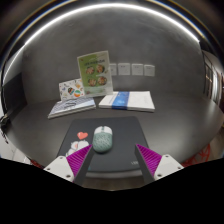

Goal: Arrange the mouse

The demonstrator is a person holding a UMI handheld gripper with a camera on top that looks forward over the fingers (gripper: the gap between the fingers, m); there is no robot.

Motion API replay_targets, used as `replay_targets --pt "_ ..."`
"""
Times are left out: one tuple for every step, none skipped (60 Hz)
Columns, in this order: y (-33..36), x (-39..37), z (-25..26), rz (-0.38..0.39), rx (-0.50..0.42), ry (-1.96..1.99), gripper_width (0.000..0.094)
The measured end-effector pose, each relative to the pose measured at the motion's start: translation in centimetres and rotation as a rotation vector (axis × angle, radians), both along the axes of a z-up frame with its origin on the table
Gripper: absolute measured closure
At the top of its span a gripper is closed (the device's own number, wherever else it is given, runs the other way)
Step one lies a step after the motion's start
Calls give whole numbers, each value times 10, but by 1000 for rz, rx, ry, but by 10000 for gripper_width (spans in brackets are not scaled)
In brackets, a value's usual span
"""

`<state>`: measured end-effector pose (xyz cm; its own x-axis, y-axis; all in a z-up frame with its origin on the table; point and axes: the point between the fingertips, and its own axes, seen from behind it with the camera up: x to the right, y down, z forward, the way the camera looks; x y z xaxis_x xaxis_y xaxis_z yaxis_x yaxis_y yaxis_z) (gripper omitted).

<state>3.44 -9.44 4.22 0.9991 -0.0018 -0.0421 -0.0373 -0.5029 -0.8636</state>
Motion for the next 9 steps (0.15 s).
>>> replay_targets --pt "-7 4 2 -6 -1 0 80" --pt "-15 9 2 -14 3 0 81" --pt "-23 14 1 -24 4 -2 83" --pt "-32 20 1 -34 3 -5 82" --pt "-40 25 -1 -46 0 -7 81" --pt "-49 31 -2 -60 -3 -11 83" --pt "-58 37 -4 -76 -7 -16 83" --pt "-66 42 -7 -92 -12 -22 83" --pt "-75 48 -9 -107 -16 -28 85"
